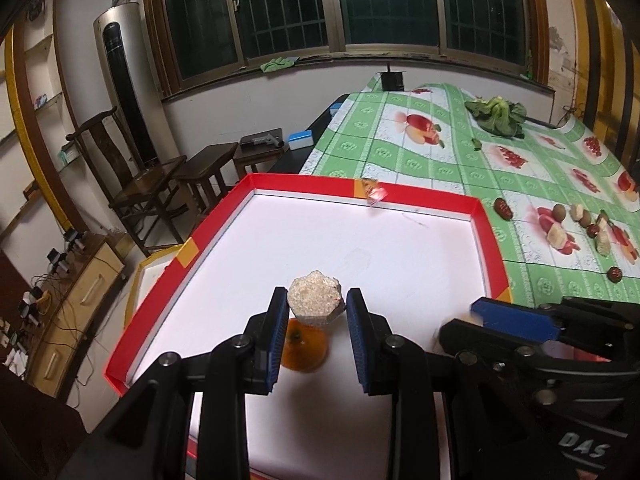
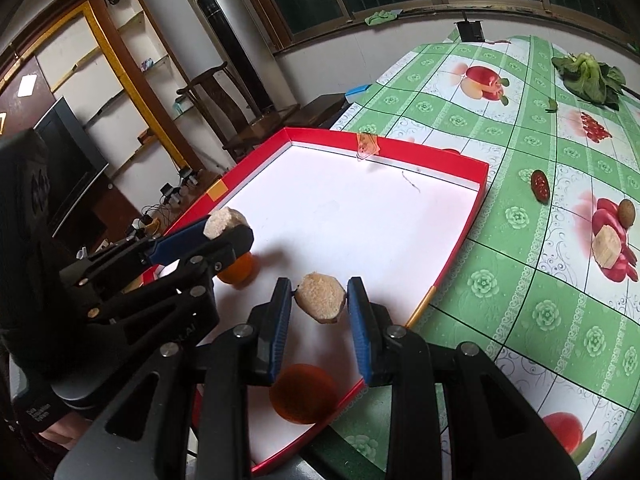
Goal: Organize fruits
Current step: 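Carry the bun into the tray and open the right gripper, then move the right gripper back toward the white chunks on the table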
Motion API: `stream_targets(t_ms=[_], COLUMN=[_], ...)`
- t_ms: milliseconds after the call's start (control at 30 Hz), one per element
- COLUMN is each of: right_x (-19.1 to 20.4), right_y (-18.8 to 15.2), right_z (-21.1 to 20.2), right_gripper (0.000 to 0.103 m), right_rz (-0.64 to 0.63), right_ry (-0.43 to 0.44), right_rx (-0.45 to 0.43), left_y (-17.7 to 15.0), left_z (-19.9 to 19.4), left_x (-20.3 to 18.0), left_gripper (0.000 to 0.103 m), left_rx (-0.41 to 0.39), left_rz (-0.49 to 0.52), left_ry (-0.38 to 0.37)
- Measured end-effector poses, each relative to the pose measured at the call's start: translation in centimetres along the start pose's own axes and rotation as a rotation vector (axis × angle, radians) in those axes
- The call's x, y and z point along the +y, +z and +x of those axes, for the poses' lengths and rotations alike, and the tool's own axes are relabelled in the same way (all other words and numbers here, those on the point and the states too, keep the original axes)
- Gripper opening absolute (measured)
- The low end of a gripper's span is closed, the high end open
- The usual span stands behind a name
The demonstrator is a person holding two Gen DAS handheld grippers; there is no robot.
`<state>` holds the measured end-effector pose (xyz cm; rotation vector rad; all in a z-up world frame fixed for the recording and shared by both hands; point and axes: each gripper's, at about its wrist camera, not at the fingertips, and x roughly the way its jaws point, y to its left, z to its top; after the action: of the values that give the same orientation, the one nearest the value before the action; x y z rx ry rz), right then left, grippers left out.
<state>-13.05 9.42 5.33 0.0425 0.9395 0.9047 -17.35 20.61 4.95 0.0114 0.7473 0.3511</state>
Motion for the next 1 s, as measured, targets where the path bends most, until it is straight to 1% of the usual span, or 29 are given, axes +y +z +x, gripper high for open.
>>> stream_targets(t_ms=[33, 100, 133, 167, 233, 267, 333, 400, 600, 700, 800, 867, 1000], right_x=[-0.1, -0.2, -0.3, -0.4, -0.8, -1.1, -1.6, -2.4, -6.0, -8.0, -10.3, -11.8, -15.2], right_y=[0.0, 0.1, 0.2, 0.3, 0.3, 0.3, 0.4, 0.4, 0.3, -0.1, -0.6, -1.0, -2.2], right_z=[-0.1, -0.5, -0.9, -1.1, -1.9, -2.3, -3.0, -4.0, -7.3, -9.1, -11.2, -12.4, -15.6], right_gripper=[0.035, 0.043, 0.049, 0.052, 0.052, 0.052, 0.052, 0.052, 0.052, 0.052, 0.052, 0.052, 0.052], right_rz=[0.005, 0.016, 0.019, 0.022, 0.035, 0.042, 0.051, 0.061, 0.124, 0.164, 0.211, 0.231, 0.292], right_ry=[0.009, 0.017, 0.014, 0.014, 0.021, 0.017, 0.008, -0.01, -0.066, -0.098, -0.134, -0.159, -0.233], right_rx=[0.001, -0.019, -0.034, -0.042, -0.07, -0.085, -0.105, -0.128, -0.2, -0.234, -0.269, -0.289, -0.341], left_y=[0.0, 0.0, 0.1, 0.2, 0.3, 0.4, 0.6, 0.8, 1.1, 1.1, 1.2, 1.2, 1.1], left_z=[0.0, -0.2, -0.4, -0.5, -0.9, -1.1, -1.5, -1.9, -2.6, -2.9, -3.1, -3.3, -3.8], left_x=[0.0, 0.1, 0.1, 0.0, -0.1, -0.2, -0.5, -0.9, -2.4, -3.2, -4.0, -4.4, -5.9], left_gripper=[0.032, 0.04, 0.048, 0.052, 0.053, 0.057, 0.06, 0.062, 0.065, 0.069, 0.074, 0.076, 0.077], left_rx=[0.0, -0.002, -0.005, -0.011, -0.03, -0.034, -0.046, -0.056, -0.067, -0.069, -0.068, -0.066, -0.06], left_rz=[0.001, -0.002, -0.003, -0.002, 0.006, 0.01, 0.014, 0.022, 0.046, 0.057, 0.071, 0.074, 0.09], left_ry=[0.003, 0.01, 0.016, 0.02, 0.027, 0.027, 0.018, 0.013, -0.012, -0.023, -0.031, -0.045, -0.108])
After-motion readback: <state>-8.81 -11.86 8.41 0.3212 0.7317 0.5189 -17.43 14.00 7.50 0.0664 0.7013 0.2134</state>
